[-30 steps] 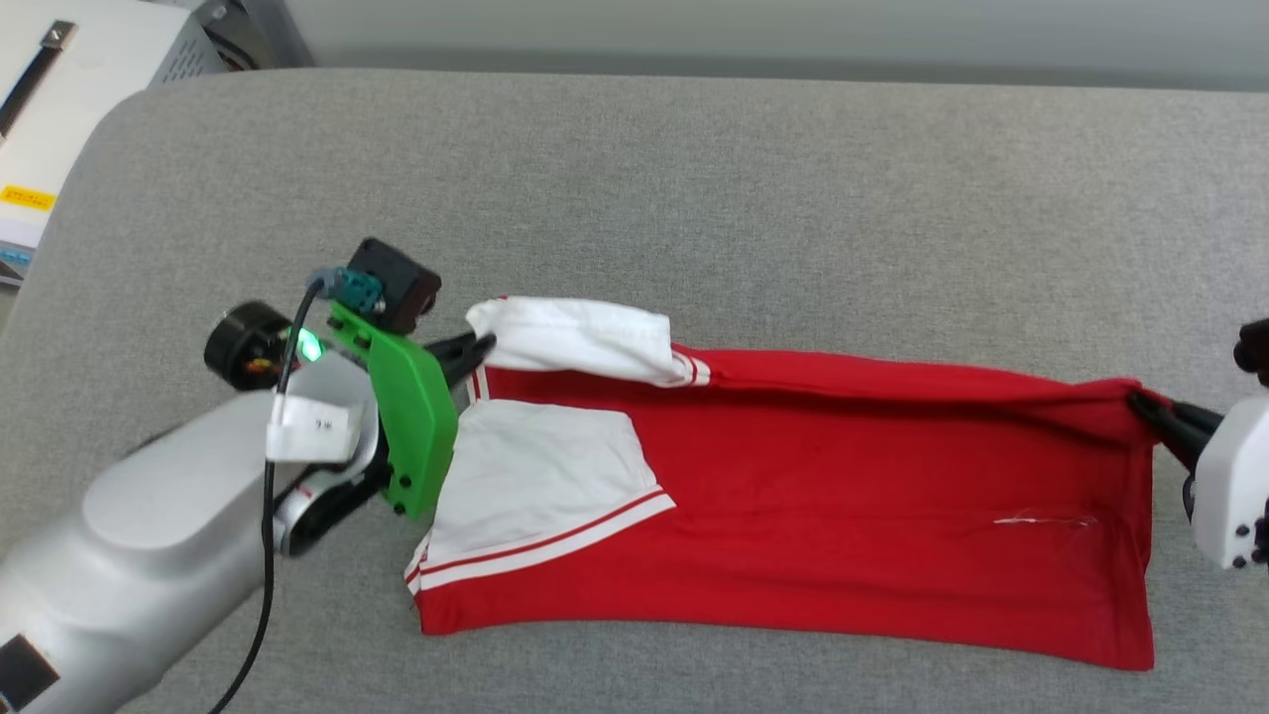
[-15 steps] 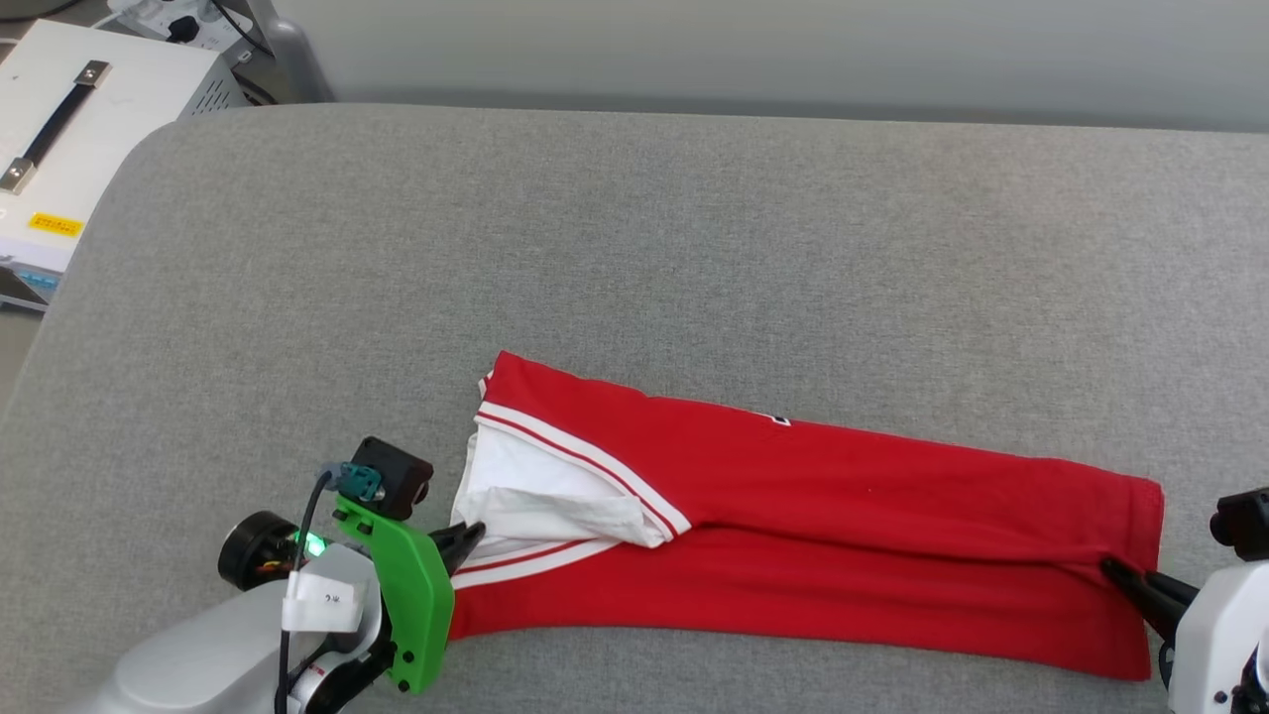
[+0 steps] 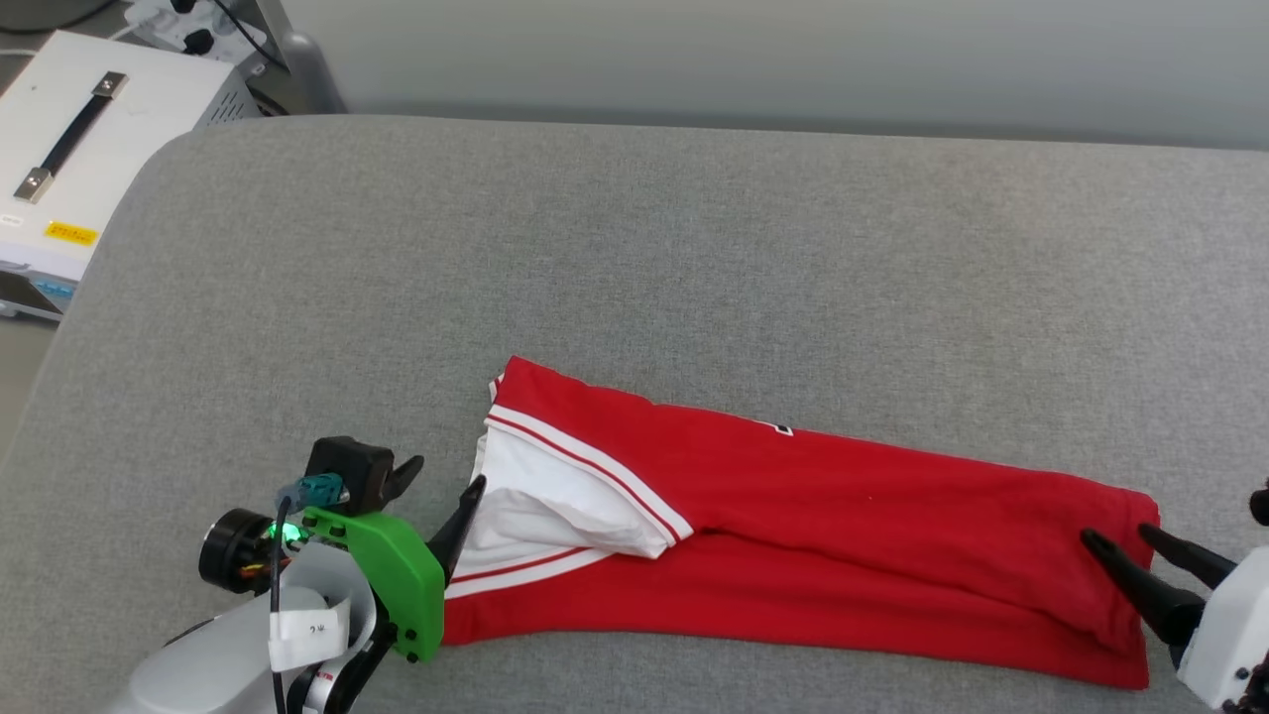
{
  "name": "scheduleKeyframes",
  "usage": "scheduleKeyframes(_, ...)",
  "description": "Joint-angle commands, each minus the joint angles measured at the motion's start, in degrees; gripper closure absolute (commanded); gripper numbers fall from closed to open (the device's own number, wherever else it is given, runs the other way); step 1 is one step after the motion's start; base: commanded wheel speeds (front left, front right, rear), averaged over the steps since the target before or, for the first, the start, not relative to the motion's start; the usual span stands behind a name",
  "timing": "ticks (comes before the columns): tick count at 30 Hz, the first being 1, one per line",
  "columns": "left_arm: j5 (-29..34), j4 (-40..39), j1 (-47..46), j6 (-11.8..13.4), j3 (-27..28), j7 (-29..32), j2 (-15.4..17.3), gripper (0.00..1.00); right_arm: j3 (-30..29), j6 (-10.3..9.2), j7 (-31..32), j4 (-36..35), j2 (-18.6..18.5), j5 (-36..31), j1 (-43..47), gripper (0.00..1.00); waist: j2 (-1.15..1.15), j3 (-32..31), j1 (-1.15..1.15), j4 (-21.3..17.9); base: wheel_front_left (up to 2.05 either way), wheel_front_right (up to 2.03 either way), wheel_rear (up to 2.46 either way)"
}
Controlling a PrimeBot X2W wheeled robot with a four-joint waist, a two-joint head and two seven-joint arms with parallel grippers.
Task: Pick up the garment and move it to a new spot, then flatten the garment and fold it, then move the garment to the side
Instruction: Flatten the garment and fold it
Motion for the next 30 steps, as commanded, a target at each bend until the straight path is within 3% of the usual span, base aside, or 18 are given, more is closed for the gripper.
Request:
scheduleKeyframes(1,0.68,-0.7,1.45,1.75,1.04,-1.5,0.41,0.0,-1.62,-0.03,0.39,-1.18,-0.38,1.39,1.06,0.0,0.0,-1.8,0.0,-0.23,0.0,0.0,0.0)
scheduleKeyframes(6,4.58,-4.21,3.2,7.98,5.77,-3.92,1.35,0.0,-7.61,-0.03,3.62,-2.86,-2.54,4.71,2.0,0.0,0.0,-2.28,0.0,0.05,0.0,0.0,0.0)
scheduleKeyframes(9,9.6,-7.67,4.7,11.79,11.89,-4.06,0.68,0.0,-10.28,-0.03,7.68,-2.04,-3.38,7.14,2.2,0.0,0.0,-1.92,0.0,0.59,0.0,0.0,0.0)
scheduleKeyframes(13,16.83,-10.73,8.85,14.71,18.92,-4.08,-0.73,0.0,-11.6,-0.03,13.36,0.38,-3.45,8.61,1.86,0.0,0.0,-1.12,0.0,1.18,0.0,0.0,0.0)
scheduleKeyframes(20,26.95,-13.53,16.32,16.16,29.12,-4.09,-5.41,0.0,-10.64,-0.03,18.11,5.76,-0.28,7.34,-0.18,0.0,0.0,0.34,0.0,2.45,0.0,0.0,0.0)
scheduleKeyframes(30,38.72,-14.75,23.24,13.61,39.75,-4.1,-13.74,0.0,-5.22,-0.03,17.48,13.19,4.22,5.82,-4.79,0.0,0.0,1.91,0.0,3.7,0.0,0.0,0.0)
